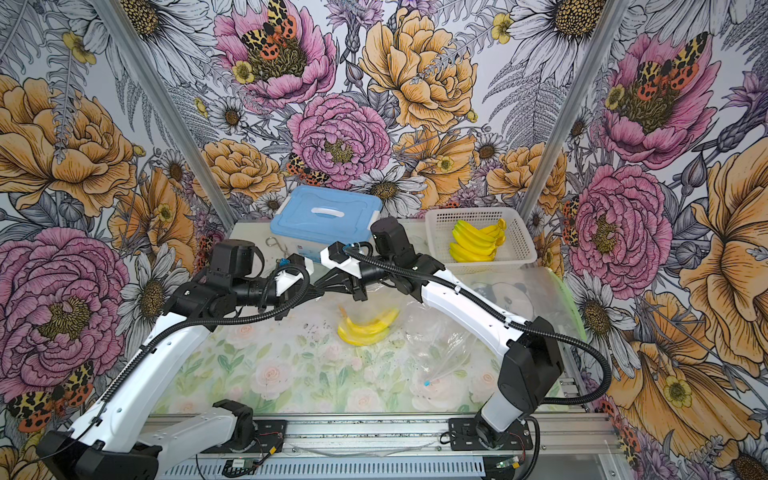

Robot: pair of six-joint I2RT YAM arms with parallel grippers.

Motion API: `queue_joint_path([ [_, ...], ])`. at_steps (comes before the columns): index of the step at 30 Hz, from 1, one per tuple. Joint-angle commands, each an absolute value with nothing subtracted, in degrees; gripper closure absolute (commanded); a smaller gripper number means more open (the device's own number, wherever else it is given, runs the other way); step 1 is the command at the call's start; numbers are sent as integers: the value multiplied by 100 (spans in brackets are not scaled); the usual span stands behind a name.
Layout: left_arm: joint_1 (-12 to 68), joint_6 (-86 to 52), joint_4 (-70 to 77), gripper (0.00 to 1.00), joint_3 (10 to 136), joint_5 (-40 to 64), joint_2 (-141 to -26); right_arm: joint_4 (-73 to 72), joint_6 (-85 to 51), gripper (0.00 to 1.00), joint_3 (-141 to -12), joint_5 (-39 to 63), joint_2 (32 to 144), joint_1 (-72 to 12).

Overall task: Open the zip-top bag and take out the banana
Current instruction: Unzip the zipper on the zipper food storage bag.

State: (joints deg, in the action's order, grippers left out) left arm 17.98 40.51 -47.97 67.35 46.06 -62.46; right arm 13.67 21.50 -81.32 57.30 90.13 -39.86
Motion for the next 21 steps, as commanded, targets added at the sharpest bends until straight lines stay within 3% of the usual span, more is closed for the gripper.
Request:
queue_joint_path([
  [1,1669,4175,-4954,100,6916,4064,-6166,1464,2114,92,-7863,5518,8457,-3687],
  [21,1666,4043,-4936,100,7124,2510,-6221,1481,1692,87,-6568,4838,7030,-3225],
])
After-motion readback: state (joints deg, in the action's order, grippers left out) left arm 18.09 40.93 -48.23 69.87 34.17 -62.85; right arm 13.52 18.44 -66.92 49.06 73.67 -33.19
